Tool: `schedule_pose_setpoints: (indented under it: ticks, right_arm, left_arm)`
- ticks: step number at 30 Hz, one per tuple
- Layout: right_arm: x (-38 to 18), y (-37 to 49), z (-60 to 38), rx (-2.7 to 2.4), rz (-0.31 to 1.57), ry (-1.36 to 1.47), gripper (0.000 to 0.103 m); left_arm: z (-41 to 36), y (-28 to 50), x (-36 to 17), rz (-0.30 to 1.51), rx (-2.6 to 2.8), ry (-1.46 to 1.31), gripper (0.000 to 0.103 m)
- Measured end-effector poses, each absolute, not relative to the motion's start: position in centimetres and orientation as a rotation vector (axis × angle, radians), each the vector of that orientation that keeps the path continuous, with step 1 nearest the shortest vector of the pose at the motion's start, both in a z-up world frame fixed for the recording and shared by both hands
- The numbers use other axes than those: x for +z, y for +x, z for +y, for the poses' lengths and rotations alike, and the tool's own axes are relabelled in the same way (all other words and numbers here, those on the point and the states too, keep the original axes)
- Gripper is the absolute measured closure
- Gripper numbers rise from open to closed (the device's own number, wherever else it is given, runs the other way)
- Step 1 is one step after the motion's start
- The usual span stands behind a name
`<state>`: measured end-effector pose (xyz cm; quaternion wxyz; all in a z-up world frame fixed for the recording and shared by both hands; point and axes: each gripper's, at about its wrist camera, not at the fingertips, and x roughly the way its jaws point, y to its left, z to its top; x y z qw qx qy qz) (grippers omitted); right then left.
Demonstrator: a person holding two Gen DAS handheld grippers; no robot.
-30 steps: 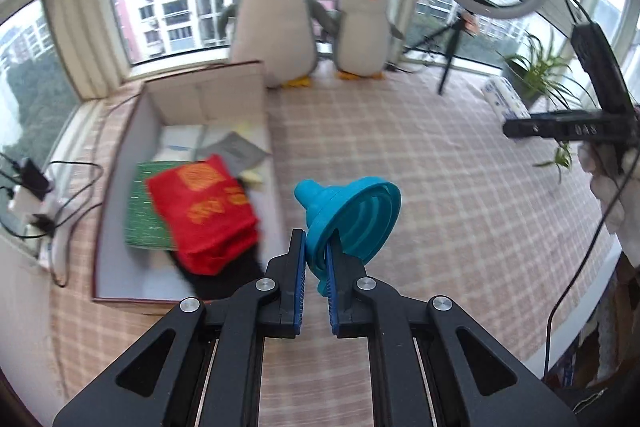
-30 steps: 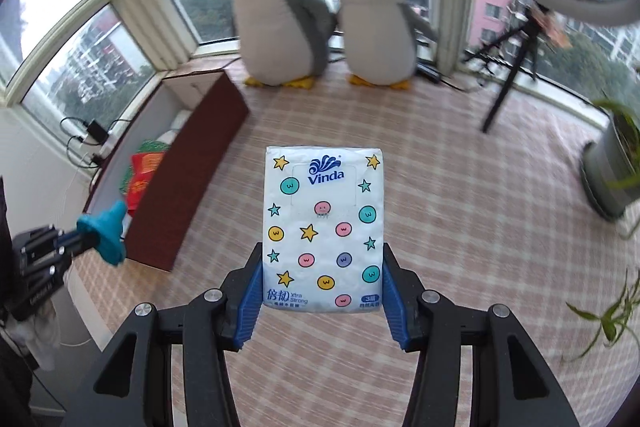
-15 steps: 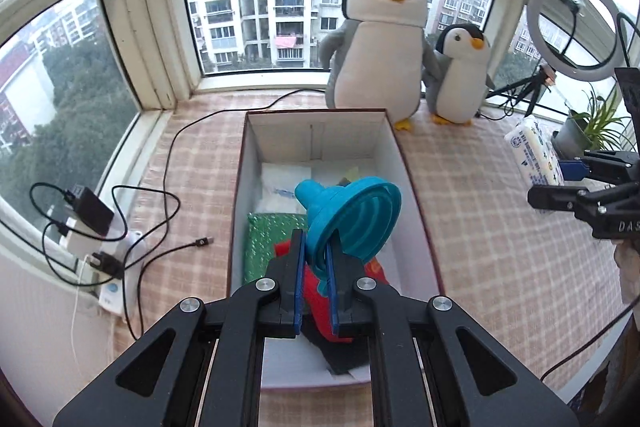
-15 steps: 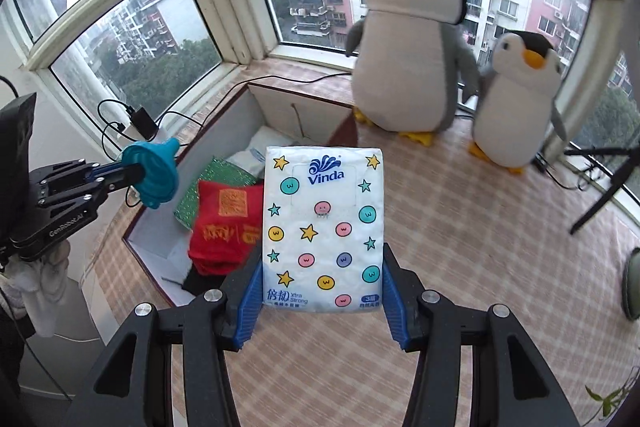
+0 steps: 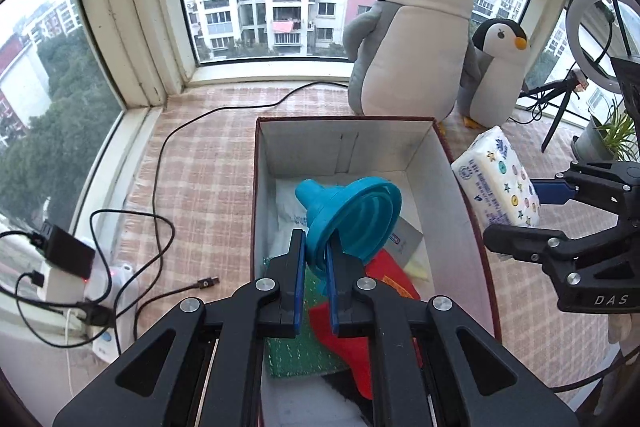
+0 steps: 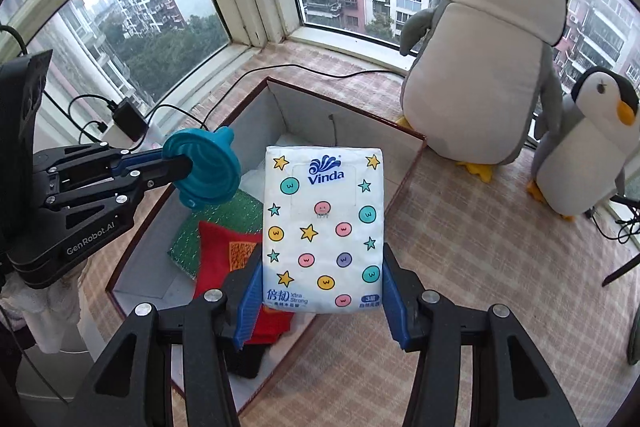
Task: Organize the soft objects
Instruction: 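Open the left gripper to drop the funnel while the right gripper drops the tissue pack in the box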
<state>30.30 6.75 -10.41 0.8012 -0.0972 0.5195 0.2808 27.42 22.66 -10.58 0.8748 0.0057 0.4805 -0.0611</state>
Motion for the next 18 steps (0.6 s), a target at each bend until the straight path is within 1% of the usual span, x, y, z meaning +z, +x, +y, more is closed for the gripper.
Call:
schedule_pose_setpoints:
  ticks: [5,8,10,11,12,18]
  right_arm:
    - [-11.3,31.5,7.8,0.605,1.122,-0.217,0.055]
    - [-11.5,31.8,8.2,0.615,1.116,-0.214,0.054]
    - [-11.5,32.0,8.2,0.616,1.121,-0.211,0.054]
    - [-11.5,32.0,8.1,0.619,1.120,-0.206,0.054]
    - [-11.4,32.0,8.0,0.619,1.118,-0.203,0.054]
    - [-10.7,31.5,7.0,0.615,1.105,-0.181,0.054]
  left_arm:
    - [22.7,28.3,-11.5,1.016,-0.128,0.021,0.094]
    - [22.5,28.5,-11.7,1.019,-0.115,0.042,0.092]
    - [22.5,28.6,-11.8,1.024,-0.103,0.041,0.083]
    - [22.5,28.7,-11.7,1.028,-0.096,0.043,0.076]
    - [22.5,28.6,-11.7,1.026,-0.088,0.047,0.073]
    - [22.4,27.9,-11.1,1.017,-0.080,0.043,0.072]
